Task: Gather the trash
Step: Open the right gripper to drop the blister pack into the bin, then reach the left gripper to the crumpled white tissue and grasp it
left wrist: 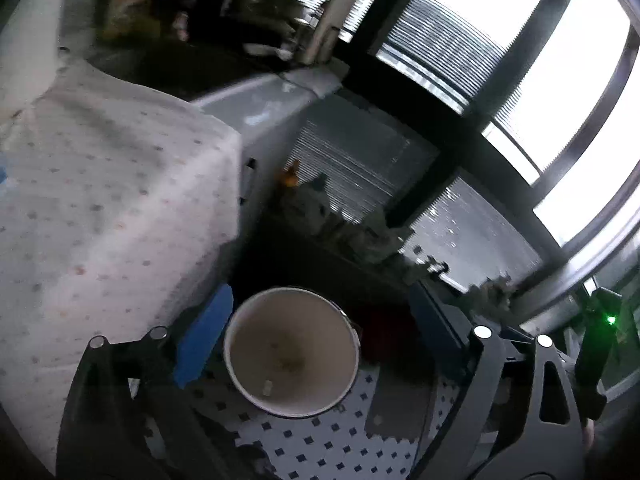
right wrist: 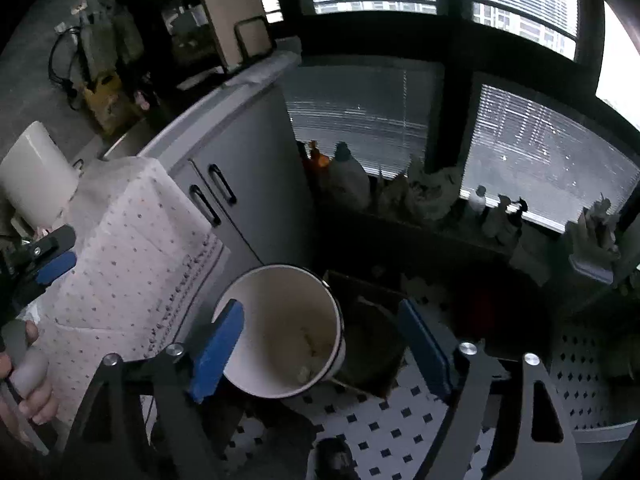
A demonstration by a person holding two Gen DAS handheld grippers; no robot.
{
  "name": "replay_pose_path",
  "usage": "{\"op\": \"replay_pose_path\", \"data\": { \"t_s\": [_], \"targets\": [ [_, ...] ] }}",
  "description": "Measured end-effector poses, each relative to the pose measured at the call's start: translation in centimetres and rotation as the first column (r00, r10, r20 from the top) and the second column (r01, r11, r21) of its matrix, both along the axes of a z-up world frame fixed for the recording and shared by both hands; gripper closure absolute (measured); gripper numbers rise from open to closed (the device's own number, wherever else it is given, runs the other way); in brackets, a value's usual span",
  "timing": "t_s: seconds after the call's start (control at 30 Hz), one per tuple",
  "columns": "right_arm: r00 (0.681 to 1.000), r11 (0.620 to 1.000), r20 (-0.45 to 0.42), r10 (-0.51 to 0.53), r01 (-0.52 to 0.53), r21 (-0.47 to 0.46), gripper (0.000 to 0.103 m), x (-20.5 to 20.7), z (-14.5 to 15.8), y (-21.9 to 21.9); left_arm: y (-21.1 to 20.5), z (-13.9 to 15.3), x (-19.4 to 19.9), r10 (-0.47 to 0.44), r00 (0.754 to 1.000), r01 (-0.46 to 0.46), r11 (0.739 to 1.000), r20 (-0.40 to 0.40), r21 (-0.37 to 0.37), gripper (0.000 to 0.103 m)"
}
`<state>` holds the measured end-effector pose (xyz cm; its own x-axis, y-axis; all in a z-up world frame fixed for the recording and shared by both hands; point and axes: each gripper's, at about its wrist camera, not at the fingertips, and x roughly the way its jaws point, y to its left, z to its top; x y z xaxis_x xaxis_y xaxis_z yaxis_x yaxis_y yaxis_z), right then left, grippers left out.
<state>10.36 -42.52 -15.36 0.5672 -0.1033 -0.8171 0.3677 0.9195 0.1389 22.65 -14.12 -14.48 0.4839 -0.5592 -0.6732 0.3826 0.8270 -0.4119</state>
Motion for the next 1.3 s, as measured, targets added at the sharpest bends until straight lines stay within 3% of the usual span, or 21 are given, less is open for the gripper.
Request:
{"op": "replay_pose_path", "data": {
  "t_s": [0.2, 0.53, 0.9, 1.13, 1.3],
  "targets": [
    [0.997, 0.998, 0.050, 0.054, -0.053, -0.019, 0.009, 1.3, 1.8, 2.5, 4.3, 2.1, -1.0, 0.111, 0.993, -0.111, 0.994, 0.039, -0.005, 0.007],
    [0.960, 0.966, 0.110, 0.258, -0.259, -0.005, 0.008, 5.1, 3.7, 10.1, 12.9, 5.3, -3.8, 0.318, 0.941, -0.320, 0.947, 0.114, 0.001, 0.006],
    [0.884, 0.892, 0.126, 0.451, -0.452, -0.016, 0.008, 8.9, 4.7, 18.6, 22.6, 5.1, -6.1, 0.549, 0.826, -0.556, 0.831, 0.127, 0.027, 0.006],
    [0.838, 0.844, 0.108, 0.535, -0.535, -0.026, 0.008, 11.1, 4.3, 22.9, 28.1, 2.0, -6.5, 0.667, 0.741, -0.670, 0.742, 0.073, 0.029, 0.007],
    [0.801, 0.805, 0.085, 0.593, -0.592, -0.039, 0.008, 12.9, 3.6, 25.7, 30.1, -0.4, -5.9, 0.706, 0.708, -0.706, 0.706, 0.025, 0.057, 0.014]
  ]
}}
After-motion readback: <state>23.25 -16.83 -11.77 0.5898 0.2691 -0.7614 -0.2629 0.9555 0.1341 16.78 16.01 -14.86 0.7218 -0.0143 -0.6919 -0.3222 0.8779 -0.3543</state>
